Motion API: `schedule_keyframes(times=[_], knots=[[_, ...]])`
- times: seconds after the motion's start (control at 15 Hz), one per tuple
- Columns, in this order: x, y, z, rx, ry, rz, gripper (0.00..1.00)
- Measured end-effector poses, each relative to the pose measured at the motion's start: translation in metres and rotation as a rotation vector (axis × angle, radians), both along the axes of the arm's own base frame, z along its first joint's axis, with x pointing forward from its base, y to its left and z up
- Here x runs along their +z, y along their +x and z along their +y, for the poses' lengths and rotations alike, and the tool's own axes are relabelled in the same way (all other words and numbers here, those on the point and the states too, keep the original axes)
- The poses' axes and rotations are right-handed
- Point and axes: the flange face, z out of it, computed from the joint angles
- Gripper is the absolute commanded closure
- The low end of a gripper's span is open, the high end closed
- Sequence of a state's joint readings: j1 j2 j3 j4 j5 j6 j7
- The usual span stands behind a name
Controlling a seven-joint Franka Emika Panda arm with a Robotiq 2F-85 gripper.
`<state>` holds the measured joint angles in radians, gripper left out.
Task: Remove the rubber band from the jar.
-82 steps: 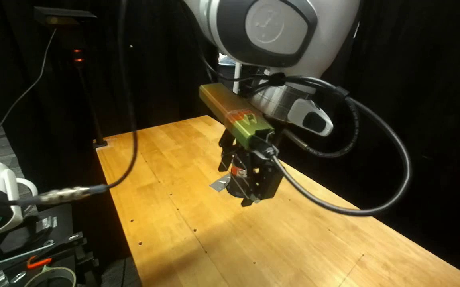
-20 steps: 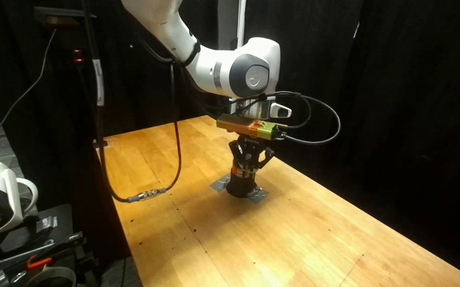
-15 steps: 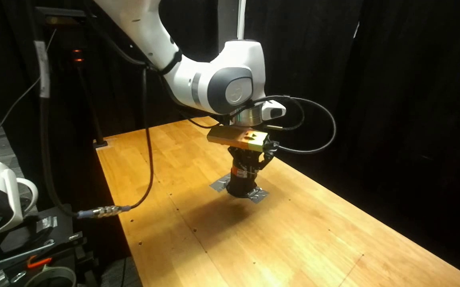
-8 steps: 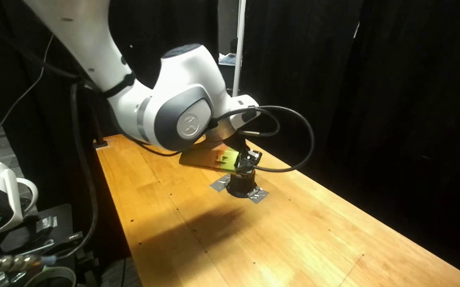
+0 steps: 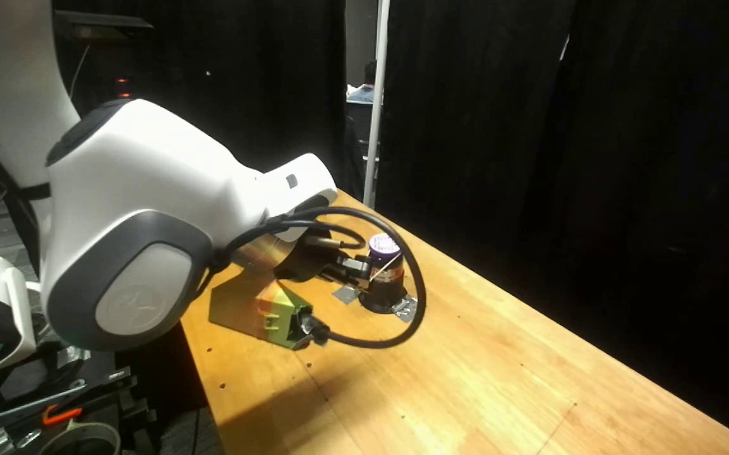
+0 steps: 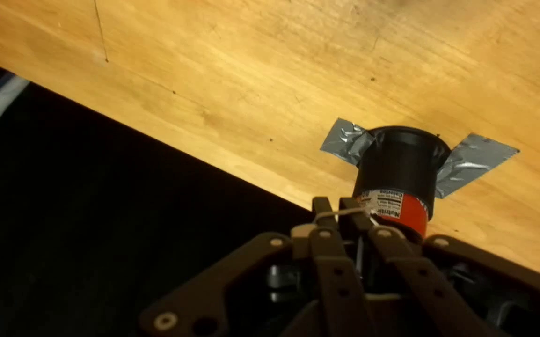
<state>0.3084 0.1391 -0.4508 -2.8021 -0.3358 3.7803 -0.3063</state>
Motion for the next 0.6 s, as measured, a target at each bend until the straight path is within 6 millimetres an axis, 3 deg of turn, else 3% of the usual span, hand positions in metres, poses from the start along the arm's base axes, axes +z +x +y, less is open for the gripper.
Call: schedule_keyframes(times=[0.2, 0.47, 0.6], knots=[[-0.004, -0.001, 0.007, 0.069, 0.010, -0.108, 0.88], [-0.027, -0.018, 0.001, 0.110, 0.026, -0.214, 0.87], [-0.033, -0.016, 0.000, 0.118, 0.027, -0.202, 0.88]])
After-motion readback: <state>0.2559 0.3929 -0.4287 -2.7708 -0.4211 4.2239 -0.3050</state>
